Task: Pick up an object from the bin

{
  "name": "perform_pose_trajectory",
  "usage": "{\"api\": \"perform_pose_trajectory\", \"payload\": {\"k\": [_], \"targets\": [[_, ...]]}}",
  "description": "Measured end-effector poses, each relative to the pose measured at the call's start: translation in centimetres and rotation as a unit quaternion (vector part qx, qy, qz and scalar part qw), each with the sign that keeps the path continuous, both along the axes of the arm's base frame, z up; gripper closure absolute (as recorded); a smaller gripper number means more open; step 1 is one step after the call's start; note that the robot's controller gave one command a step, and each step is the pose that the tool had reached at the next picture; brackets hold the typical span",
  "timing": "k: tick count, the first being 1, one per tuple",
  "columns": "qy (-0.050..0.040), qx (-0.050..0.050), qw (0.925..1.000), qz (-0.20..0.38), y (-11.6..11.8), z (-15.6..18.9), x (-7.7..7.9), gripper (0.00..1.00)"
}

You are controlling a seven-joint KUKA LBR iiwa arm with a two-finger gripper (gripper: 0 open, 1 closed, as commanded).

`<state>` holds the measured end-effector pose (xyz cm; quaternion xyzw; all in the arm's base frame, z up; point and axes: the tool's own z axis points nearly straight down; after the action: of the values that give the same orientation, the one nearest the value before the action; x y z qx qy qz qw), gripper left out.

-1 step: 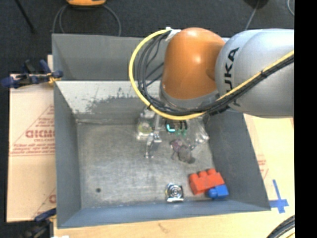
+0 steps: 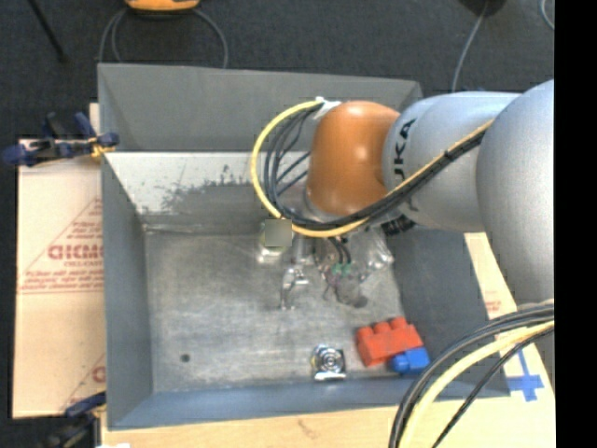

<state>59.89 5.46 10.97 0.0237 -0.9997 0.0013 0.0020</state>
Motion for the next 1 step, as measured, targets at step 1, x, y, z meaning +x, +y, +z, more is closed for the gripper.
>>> {"api": "perform_pose_trajectory", "payload": {"k": [1], "targets": [[-0.0060, 0.003, 1.0000, -0.007, 0.21, -2.87, 4.76, 0.00]]}}
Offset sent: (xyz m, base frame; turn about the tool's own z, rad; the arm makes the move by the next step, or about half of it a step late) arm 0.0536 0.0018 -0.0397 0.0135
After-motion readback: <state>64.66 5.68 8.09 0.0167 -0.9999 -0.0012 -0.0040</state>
